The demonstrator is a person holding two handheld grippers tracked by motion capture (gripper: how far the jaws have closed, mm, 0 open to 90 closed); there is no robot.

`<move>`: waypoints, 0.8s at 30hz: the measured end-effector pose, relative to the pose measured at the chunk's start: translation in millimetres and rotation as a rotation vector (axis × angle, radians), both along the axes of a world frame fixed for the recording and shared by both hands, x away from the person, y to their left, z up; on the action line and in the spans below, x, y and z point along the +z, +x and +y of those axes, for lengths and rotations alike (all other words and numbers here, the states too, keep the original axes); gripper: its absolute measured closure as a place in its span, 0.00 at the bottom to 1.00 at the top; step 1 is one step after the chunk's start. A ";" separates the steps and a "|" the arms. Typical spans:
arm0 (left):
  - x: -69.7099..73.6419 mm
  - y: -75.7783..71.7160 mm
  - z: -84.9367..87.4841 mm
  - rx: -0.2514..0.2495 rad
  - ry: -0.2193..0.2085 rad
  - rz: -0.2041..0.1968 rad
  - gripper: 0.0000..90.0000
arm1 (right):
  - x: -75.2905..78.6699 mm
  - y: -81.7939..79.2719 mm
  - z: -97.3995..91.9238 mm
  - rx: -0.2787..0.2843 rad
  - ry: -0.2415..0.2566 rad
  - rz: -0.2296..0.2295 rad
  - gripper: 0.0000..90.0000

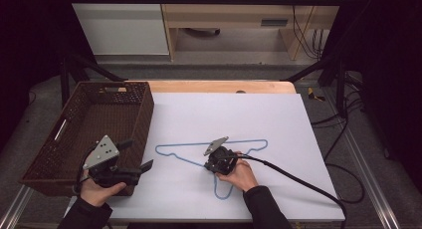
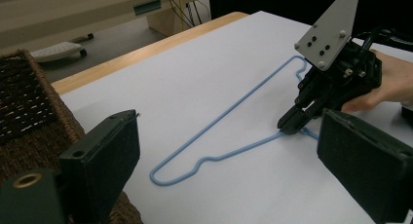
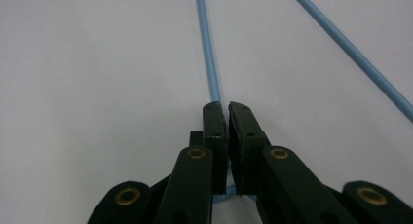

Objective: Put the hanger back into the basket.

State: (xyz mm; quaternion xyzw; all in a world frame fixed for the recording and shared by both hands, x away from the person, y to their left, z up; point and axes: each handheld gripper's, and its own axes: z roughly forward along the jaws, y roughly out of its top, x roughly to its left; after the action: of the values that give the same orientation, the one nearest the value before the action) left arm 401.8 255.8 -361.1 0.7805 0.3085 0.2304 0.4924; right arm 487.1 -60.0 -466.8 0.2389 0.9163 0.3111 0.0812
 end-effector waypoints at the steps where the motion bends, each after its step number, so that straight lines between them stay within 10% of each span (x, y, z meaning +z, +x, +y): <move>1: -0.1 0.1 -0.4 -0.001 0.004 -0.001 0.09 | 0.1 0.1 -0.1 -0.003 -0.001 -0.004 0.97; 12: -2.2 0.3 -7.3 -0.020 0.038 0.000 0.09 | 22.1 -2.7 -8.3 0.016 0.069 0.011 0.97; 24: -14.8 1.5 -38.5 -0.107 0.170 0.020 0.12 | 41.1 -8.2 -15.5 0.044 0.136 0.041 0.97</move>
State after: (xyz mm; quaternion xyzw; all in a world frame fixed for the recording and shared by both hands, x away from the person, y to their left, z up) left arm 403.3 217.4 -375.9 0.8372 0.2508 0.2214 0.4326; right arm 478.9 -75.5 -425.7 0.2301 0.8995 0.3693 0.0395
